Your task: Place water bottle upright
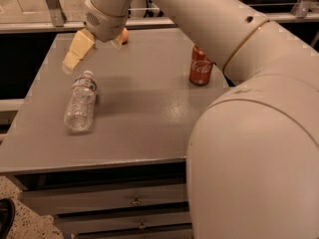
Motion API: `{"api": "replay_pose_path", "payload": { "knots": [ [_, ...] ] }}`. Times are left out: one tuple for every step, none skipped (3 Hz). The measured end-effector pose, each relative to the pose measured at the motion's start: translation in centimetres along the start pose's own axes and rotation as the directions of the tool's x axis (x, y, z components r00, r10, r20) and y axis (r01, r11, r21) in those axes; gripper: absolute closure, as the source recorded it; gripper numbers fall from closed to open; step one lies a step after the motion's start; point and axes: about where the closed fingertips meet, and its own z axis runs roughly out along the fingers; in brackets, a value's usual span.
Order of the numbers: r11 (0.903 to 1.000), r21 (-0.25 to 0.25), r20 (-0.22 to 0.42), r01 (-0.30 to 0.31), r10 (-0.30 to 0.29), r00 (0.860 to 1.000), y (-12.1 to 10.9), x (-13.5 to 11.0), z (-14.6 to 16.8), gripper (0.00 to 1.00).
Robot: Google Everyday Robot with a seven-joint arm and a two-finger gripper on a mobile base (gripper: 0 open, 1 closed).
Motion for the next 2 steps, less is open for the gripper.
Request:
{"api": "replay_pose_path", "payload": {
  "knots": [
    [0.9905, 0.041, -0.040, -0.131, 0.133, 0.990, 0.82, -1.15, 2.10, 0.00],
    [0.9802, 0.046, -0.043, -0.193, 0.195, 0.980, 1.09, -1.45, 2.62, 0.00]
  ]
}}
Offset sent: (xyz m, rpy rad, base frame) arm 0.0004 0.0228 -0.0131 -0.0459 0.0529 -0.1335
